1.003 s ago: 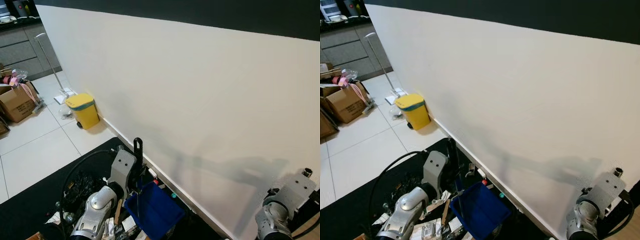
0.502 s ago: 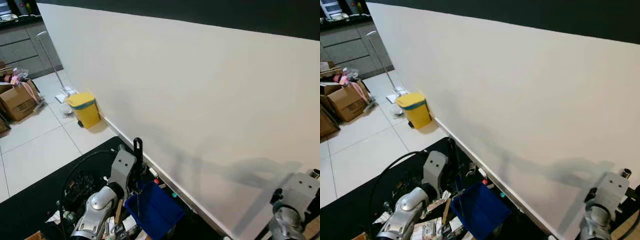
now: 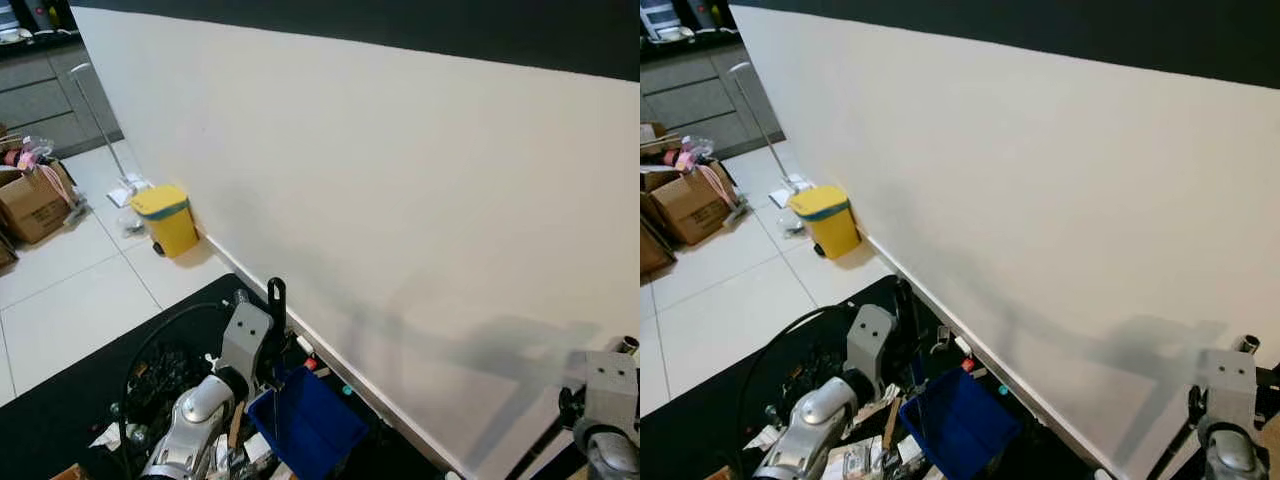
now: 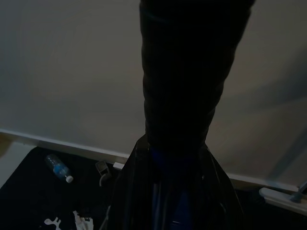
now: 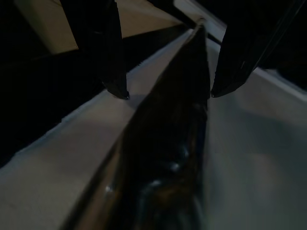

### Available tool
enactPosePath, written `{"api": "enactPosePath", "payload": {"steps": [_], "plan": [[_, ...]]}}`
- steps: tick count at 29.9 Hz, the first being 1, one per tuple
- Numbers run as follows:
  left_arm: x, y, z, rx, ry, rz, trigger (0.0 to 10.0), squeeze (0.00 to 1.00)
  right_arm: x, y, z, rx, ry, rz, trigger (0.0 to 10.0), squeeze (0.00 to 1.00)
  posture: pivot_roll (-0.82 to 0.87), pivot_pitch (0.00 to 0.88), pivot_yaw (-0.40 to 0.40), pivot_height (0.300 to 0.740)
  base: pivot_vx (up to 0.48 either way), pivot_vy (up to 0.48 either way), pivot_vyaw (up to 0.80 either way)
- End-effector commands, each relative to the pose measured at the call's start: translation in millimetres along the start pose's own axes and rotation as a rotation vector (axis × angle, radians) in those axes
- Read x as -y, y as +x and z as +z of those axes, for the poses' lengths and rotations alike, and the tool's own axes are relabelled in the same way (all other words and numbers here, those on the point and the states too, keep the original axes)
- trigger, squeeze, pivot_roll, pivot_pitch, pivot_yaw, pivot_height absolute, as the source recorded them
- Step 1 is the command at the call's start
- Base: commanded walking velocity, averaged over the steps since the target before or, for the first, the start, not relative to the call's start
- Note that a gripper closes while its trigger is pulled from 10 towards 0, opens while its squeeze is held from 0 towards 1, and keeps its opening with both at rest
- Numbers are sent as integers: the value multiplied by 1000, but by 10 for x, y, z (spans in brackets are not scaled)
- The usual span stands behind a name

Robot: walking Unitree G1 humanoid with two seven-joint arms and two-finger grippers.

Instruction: Sweep floor

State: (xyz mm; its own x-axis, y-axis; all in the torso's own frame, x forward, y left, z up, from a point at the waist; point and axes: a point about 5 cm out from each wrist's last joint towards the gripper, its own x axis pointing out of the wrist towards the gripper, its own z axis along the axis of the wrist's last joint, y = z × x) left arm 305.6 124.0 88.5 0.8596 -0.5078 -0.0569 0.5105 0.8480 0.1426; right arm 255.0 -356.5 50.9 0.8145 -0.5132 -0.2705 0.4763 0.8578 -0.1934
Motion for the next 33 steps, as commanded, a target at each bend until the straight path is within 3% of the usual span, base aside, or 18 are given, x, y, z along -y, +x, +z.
{"api": "enactPosePath", "payload": {"steps": [1, 2, 3, 9, 13, 22, 25, 26, 28, 29, 33], "plan": [[-8, -9, 60, 29, 7, 8, 10000, 0, 29, -18, -52, -13, 73, -28, 4980, 0, -24, 112, 102, 740, 0, 0, 0], [-7, -10, 60, 29, 7, 7, 10000, 0, 31, -17, -51, -14, 75, -32, 4980, 0, -24, 112, 102, 740, 0, 0, 0], [-8, -7, 62, 29, 7, 8, 10000, 0, 26, -15, -53, -15, 126, -45, 0, 0, -22, 112, 102, 740, 0, 0, 0], [-9, -4, 66, 31, 7, 10, 10000, 0, -29, -8, -82, -36, 305, -60, 0, 0, -13, 112, 101, 740, 0, 0, 0], [-19, -12, 69, 31, 7, 16, 10000, 0, -99, -1, -64, -20, 369, -18, 0, 0, -8, 112, 99, 740, 0, 0, 0], [-25, -27, 64, 30, 5, 27, 10000, 0, -87, -5, -16, 17, 355, 21, 0, 0, -6, 116, 90, 740, 0, 0, 0], [-25, -30, 61, 29, 4, 30, 10000, 0, -159, -14, 40, 54, 351, 66, 0, 0, -7, 116, 88, 740, 0, 0, 0], [-24, -33, 59, 29, 3, 30, 10000, 0, -204, -22, 71, 74, 338, 89, 8824, 0, -10, 116, 84, 740, 0, 0, 0], [-23, -35, 57, 28, 3, 30, 10000, 0, -234, -29, 92, 87, 329, 103, 8824, 0, -10, 116, 84, 740, 0, 0, 0], [-20, -38, 48, 26, 2, 32, 10000, 0, -303, -53, 144, 116, 346, 122, 10000, 0, -15, 116, 83, 740, 0, 0, 0], [-46, -67, -6, 4, 14, 77, 10000, 0, -583, -221, 342, 212, 409, 172, 10000, 0, -21, 111, 84, 740, 0, 0, 0]]}}
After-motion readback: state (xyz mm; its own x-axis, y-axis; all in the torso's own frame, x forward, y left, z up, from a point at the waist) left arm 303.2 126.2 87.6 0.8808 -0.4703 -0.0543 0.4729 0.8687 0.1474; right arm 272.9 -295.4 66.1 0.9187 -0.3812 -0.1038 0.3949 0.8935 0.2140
